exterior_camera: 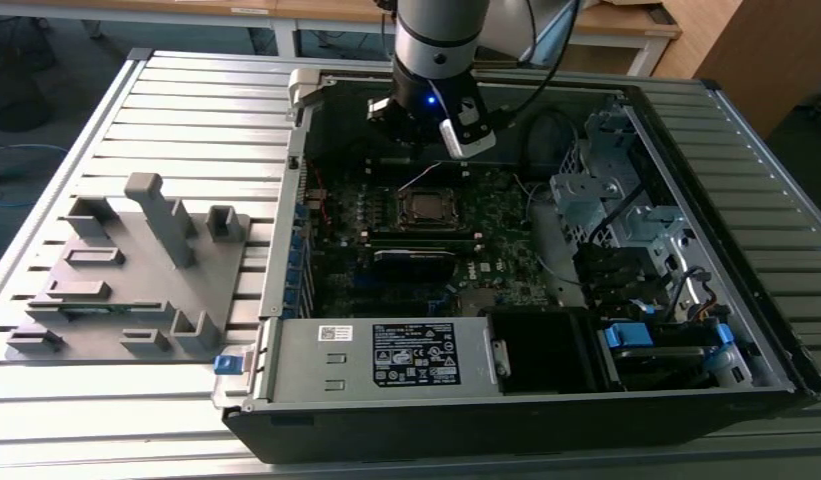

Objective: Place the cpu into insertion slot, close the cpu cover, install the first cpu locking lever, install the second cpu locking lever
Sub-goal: 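Install the first cpu locking lever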

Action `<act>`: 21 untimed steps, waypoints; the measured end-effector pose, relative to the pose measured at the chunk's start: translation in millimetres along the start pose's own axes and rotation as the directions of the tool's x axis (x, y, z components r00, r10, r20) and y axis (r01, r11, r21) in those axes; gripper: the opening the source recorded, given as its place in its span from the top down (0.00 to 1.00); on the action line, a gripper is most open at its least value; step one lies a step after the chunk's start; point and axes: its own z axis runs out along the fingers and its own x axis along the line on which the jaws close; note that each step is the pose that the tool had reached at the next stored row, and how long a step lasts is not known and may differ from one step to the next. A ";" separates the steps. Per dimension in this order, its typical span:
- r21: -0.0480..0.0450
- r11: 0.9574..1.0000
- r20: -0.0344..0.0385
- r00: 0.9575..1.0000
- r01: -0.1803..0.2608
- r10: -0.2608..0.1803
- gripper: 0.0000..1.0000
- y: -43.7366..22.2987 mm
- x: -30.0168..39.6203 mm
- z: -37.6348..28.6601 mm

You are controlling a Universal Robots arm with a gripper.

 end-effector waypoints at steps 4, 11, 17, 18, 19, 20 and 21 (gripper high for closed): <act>0.000 1.000 0.000 1.000 0.000 0.000 0.90 0.0 -0.1 0.3; 0.001 1.000 0.002 1.000 0.001 -0.001 0.90 -2.0 -0.1 7.1; 0.015 1.000 0.006 1.000 -0.005 0.005 0.90 -2.5 -0.1 10.5; 0.018 1.000 0.007 1.000 -0.008 0.008 0.90 -2.5 -0.1 10.8; 0.021 1.000 0.008 1.000 -0.011 0.011 0.90 -2.4 -0.1 11.1; 0.022 1.000 0.009 1.000 -0.013 0.012 0.90 -2.3 -0.1 11.7; 0.022 1.000 0.009 1.000 -0.014 0.014 0.90 -2.2 -0.1 12.5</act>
